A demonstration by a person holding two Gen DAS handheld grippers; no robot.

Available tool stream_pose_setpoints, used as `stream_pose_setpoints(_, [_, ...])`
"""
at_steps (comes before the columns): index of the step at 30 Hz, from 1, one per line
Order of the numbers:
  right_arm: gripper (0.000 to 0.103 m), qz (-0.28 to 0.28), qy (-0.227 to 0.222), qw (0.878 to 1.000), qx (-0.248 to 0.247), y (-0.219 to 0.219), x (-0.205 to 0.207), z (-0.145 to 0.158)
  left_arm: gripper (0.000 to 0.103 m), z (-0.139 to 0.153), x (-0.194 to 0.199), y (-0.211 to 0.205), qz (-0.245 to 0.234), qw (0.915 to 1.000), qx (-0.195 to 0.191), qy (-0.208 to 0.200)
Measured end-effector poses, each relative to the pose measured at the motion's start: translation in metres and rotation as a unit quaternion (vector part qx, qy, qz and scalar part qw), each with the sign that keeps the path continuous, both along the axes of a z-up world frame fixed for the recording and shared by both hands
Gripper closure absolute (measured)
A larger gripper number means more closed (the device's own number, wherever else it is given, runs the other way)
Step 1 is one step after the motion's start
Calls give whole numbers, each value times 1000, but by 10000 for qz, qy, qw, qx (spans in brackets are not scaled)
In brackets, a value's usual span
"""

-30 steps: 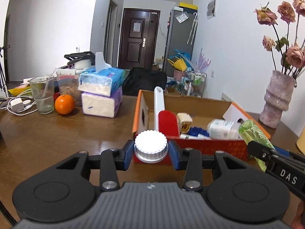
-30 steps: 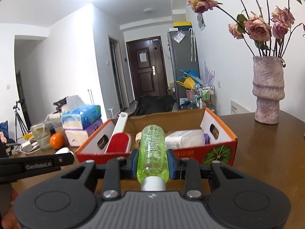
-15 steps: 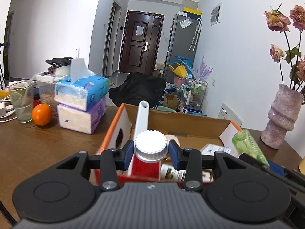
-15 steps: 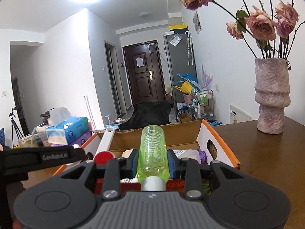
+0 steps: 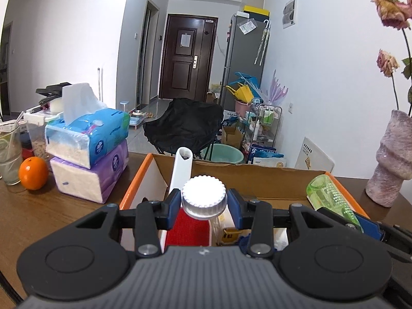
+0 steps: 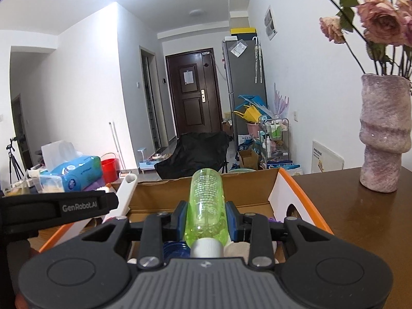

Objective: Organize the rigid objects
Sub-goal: 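Open both grippers to drop the white cap and green bottle into the box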

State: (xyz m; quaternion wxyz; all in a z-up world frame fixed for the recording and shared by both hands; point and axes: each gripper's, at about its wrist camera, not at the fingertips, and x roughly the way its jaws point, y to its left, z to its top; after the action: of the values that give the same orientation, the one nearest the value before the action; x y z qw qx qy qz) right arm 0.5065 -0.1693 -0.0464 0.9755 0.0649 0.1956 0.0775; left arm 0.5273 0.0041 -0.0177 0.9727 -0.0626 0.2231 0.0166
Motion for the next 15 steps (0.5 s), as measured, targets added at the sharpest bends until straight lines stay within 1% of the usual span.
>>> stream_pose_setpoints(7, [73, -21, 158, 9996, -243, -3, 28, -8, 61, -3, 17, -1, -13, 9998, 206, 23])
stream_pose_setpoints(8, [73, -23, 230, 9993, -294, -4, 31, -9, 54, -3, 18, 0, -26, 9997, 230, 34])
stream_pose_setpoints(9, [72, -20, 321, 9989, -337, -5, 34, -10, 42, -4, 19, 1, -48, 9997, 255, 52])
stream_pose_setpoints(10, [71, -49, 354, 9987, -366, -6, 33, -11, 37, -4, 18, 2, -29, 9996, 293, 41])
stream_pose_setpoints(12, [49, -103, 366, 9984, -417, -11, 33, -9, 12, -3, 16, 5, 37, 9994, 353, -17])
stream_pose_setpoints(13, [25, -147, 332, 9985, -412, -14, 31, -8, 6, -2, 14, 7, 59, 9994, 349, -59])
stream_pose_setpoints(14, [5, -206, 267, 9986, -399, -17, 28, -7, 0, 0, 13, 9, 85, 9993, 340, -93])
stream_pose_setpoints(15, [0, -255, 188, 9987, -397, -20, 26, -5, 0, 2, 11, 11, 98, 9993, 336, -118])
